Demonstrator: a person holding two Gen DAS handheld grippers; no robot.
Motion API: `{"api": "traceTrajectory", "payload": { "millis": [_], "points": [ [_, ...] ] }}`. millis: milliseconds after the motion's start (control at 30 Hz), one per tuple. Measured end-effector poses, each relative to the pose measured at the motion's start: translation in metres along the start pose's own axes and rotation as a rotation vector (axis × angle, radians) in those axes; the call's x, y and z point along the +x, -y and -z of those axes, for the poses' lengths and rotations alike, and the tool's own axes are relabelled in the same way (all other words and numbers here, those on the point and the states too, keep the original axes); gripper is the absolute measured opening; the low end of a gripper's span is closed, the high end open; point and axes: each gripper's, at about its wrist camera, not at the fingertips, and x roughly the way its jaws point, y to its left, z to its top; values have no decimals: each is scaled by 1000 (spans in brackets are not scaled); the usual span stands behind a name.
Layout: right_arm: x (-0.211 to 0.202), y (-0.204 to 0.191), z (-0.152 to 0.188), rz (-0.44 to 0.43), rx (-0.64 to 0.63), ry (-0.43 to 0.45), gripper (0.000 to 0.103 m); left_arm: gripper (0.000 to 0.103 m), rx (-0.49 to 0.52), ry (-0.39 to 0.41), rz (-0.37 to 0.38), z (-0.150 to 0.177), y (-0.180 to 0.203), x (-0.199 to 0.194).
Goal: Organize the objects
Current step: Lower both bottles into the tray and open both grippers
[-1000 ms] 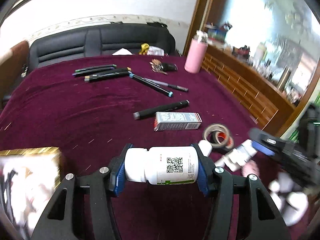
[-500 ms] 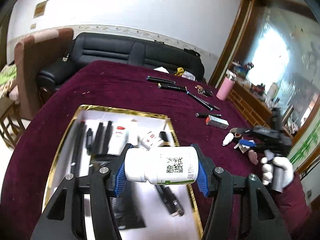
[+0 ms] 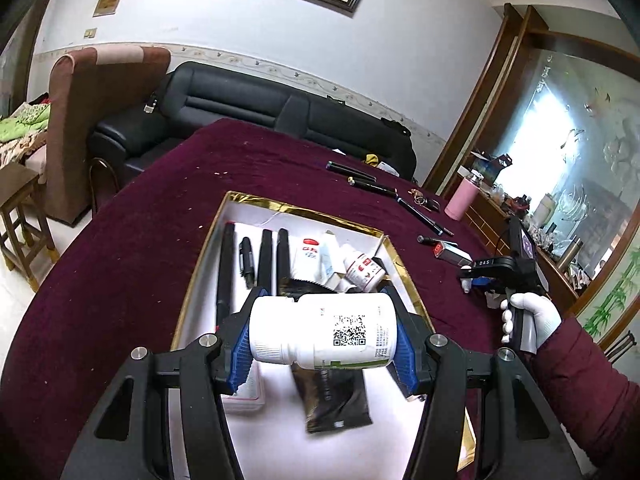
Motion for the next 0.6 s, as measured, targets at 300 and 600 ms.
{"api": "traceTrajectory", "payload": {
  "millis": [300,600],
  "points": [
    [-37,-9,24,-328,30,-51,24,52,-2,1,-26,9,-5,-11],
    [-73,-97,88,-601,-190,-152,24,52,110,-55,-134,31,14,-12]
  ]
}}
